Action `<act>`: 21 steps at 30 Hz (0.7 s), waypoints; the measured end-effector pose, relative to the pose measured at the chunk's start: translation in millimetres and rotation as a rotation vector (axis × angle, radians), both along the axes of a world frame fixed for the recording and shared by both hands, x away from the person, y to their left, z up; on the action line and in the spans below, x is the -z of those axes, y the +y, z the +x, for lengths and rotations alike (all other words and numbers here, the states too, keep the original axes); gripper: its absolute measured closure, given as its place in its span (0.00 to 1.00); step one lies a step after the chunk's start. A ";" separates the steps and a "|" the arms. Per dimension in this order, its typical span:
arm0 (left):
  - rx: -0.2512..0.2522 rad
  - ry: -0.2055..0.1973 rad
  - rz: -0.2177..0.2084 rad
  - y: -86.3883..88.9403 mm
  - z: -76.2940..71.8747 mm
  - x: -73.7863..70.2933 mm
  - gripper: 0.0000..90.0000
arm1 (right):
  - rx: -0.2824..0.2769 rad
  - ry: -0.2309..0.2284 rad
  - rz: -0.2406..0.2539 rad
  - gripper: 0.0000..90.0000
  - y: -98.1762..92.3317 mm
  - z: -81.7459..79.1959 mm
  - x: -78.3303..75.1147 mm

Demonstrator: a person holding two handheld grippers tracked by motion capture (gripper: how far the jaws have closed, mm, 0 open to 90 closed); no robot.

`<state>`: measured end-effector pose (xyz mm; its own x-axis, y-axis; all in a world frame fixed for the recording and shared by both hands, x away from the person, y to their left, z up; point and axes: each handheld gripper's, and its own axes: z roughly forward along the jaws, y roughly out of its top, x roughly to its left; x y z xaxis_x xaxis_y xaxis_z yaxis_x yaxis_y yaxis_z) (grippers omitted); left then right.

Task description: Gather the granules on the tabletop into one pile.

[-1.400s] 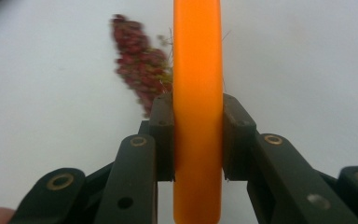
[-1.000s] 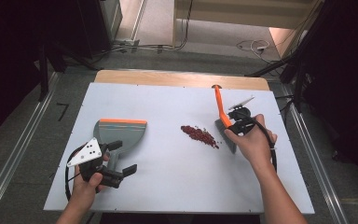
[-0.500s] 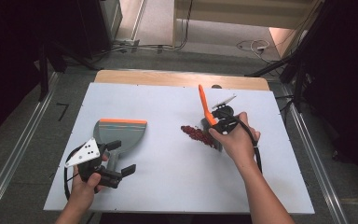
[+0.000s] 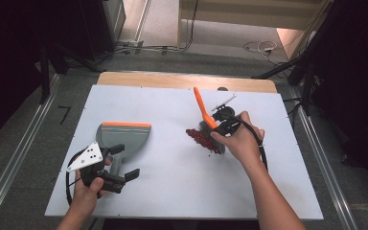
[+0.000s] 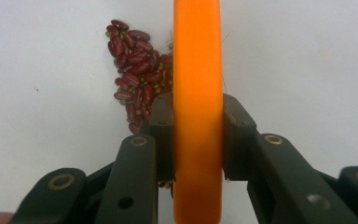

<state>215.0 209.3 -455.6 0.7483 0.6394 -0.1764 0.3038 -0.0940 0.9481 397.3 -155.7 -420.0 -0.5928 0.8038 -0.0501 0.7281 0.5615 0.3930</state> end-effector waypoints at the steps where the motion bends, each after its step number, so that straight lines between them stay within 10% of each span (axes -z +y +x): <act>1: 0.000 0.000 0.000 0.0 0.0 0.1 0.00 | -0.007 -0.010 -0.004 0.76 0.0 -0.3 -0.7; 7: 0.003 -0.001 0.002 -0.4 0.4 0.2 0.00 | -0.043 -0.039 -0.071 0.76 -1.4 1.5 3.1; 21: -0.002 0.001 -0.001 -0.5 0.7 0.5 0.00 | -0.101 -0.049 0.016 0.76 -13.9 -12.0 -12.2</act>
